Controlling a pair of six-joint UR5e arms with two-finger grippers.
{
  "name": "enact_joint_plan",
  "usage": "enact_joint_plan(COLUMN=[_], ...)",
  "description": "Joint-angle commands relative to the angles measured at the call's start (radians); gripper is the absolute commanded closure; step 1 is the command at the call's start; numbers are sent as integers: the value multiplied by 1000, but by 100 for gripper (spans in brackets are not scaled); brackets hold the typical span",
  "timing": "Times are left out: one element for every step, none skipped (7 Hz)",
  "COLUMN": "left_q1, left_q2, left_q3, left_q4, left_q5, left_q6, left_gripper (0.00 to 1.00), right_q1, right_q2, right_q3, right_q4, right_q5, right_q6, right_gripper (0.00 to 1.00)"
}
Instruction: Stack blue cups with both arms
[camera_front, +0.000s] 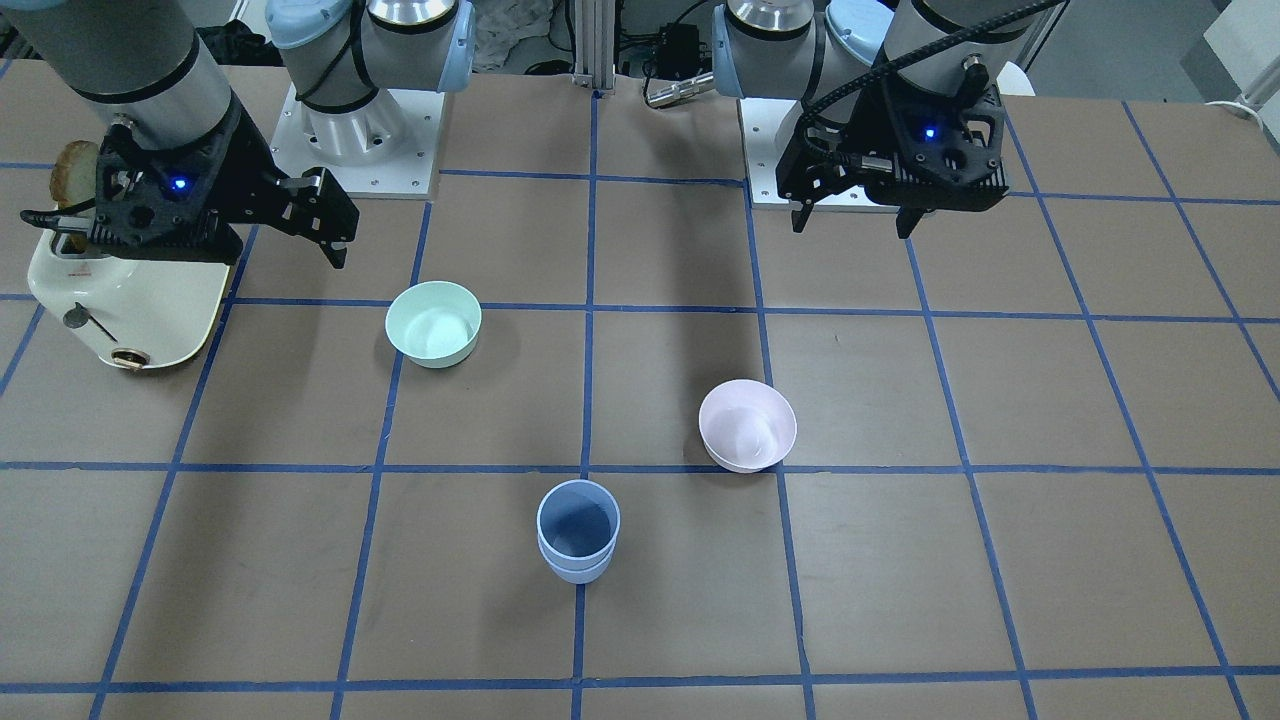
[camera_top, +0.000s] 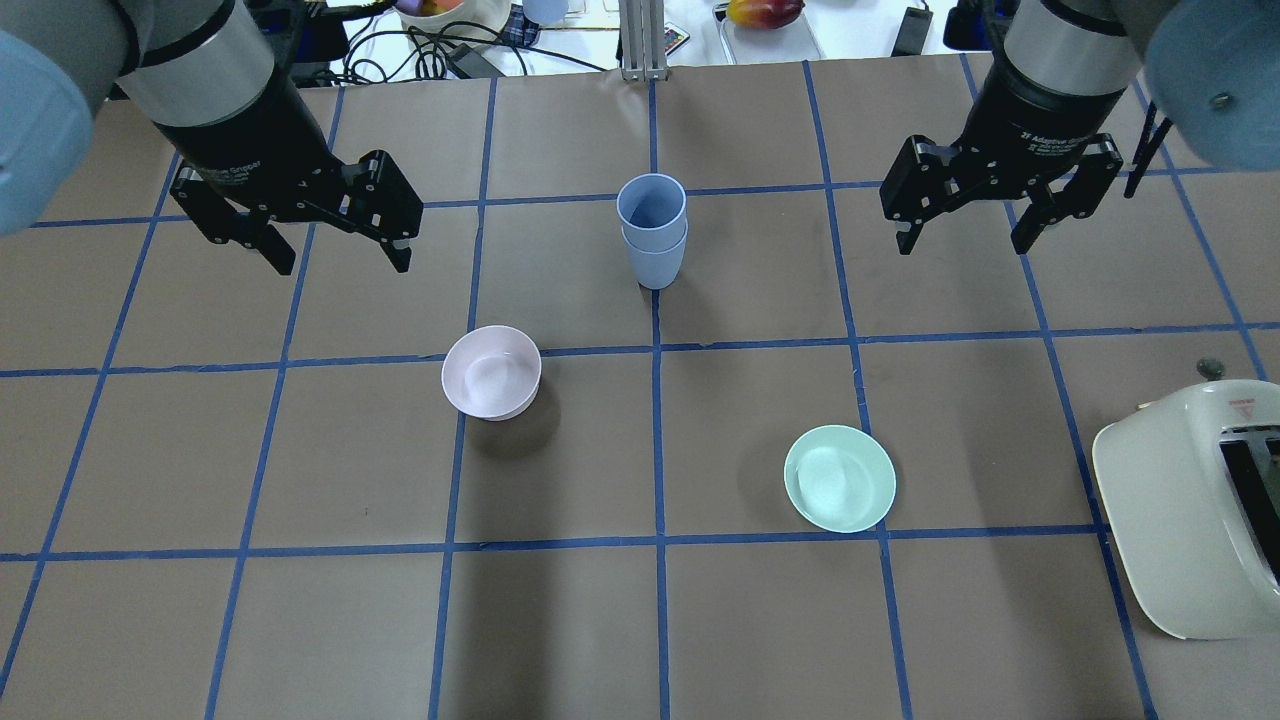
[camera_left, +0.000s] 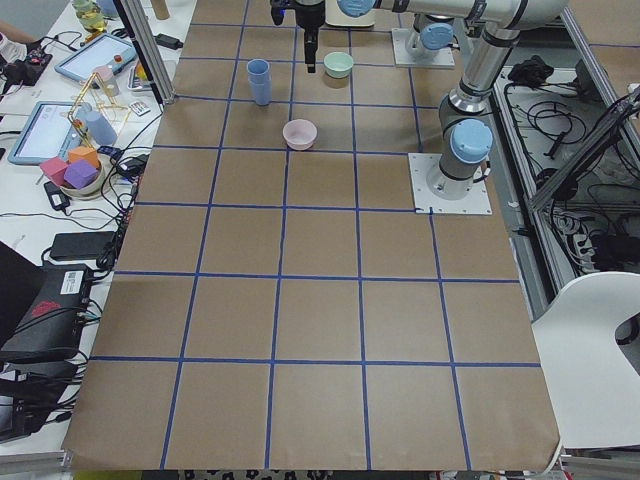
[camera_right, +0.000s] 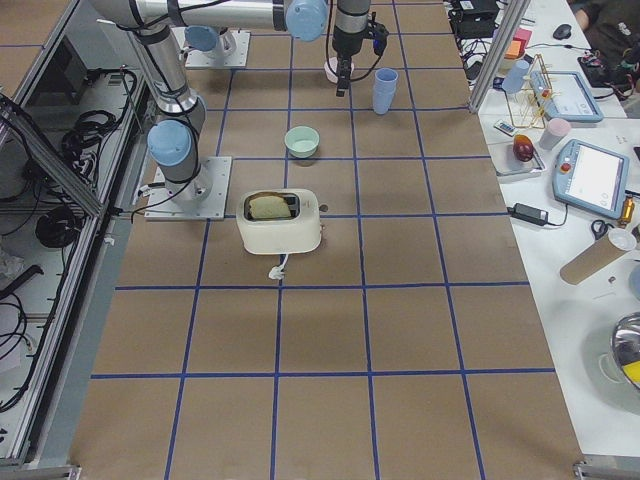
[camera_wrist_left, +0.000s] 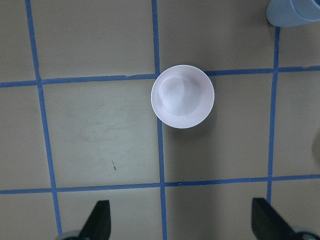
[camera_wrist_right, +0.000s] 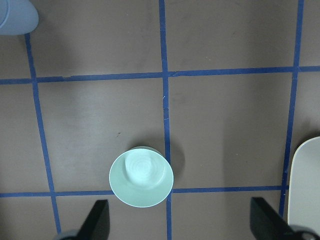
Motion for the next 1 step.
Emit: enact_joint_plan(left_q1=[-1], left_q2=[0], left_q3=[0], left_q4=[0], left_q5=[2], left_q6=[0], left_gripper=[0], right_q1=[0], right_q2=[4], right_q3=[1], right_q4=[-5], right_q5=[3], right_q6=[-2], right_gripper=[0])
